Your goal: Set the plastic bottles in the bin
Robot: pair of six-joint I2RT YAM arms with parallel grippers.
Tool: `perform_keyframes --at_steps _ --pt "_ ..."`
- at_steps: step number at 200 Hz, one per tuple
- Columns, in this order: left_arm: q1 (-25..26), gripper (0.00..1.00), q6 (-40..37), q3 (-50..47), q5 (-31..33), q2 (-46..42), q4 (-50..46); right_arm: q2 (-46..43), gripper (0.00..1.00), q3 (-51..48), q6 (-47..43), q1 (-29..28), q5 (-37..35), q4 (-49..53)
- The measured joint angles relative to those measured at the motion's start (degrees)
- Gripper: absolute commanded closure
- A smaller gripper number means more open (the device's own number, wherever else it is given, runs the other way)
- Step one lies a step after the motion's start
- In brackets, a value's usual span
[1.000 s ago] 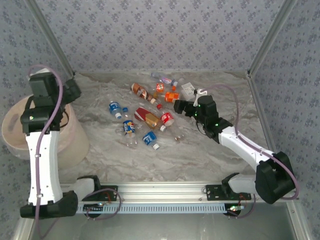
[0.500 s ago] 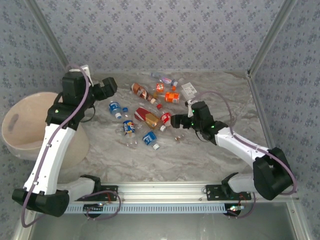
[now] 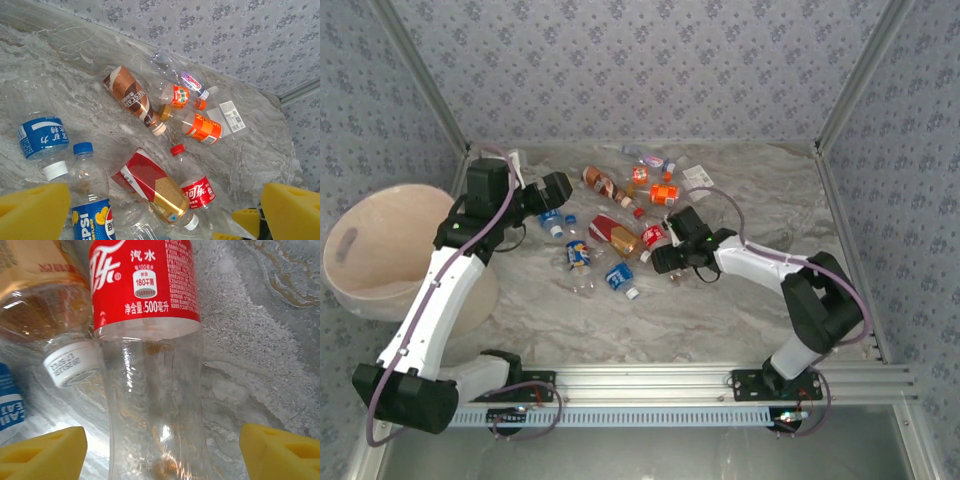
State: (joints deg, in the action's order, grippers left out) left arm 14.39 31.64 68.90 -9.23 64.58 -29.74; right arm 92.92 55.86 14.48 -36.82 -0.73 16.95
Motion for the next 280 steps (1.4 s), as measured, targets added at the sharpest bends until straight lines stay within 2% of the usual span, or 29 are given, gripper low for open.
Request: perform_keyframes --at_steps 106,142,181,216,253,280 --pt "0.0 0.02 4.07 -3.67 -0.44 -1.09 0.02 8.79 0.31 6.03 -0.83 -0.85 -1.62 7.43" --pt "0.0 0.02 6.08 -3.74 -0.48 -0.81 0.09 9.27 0.42 6.34 -0.39 -1.38 -3.45 8.2" --pt "0.0 0.02 8.7 -7.32 -0.72 -0.81 2.25 8.35 0.51 5.73 -0.2 -2.67 -5.81 8.13" --pt "0.0 0.02 9.73 -10.67 -0.83 -2.38 2.75 2.75 0.58 1.6 0.44 -3.63 -8.33 7.58" --pt "-0.02 0.02 9.62 -12.35 -0.98 -5.38 2.99 -2.05 0.62 -0.44 2.23 -3.63 -10.93 3.74" --pt "0.0 0.02 9.11 -12.63 -4.17 -5.2 4.9 -2.91 0.63 -0.44 2.47 -4.17 -11.56 0.31"
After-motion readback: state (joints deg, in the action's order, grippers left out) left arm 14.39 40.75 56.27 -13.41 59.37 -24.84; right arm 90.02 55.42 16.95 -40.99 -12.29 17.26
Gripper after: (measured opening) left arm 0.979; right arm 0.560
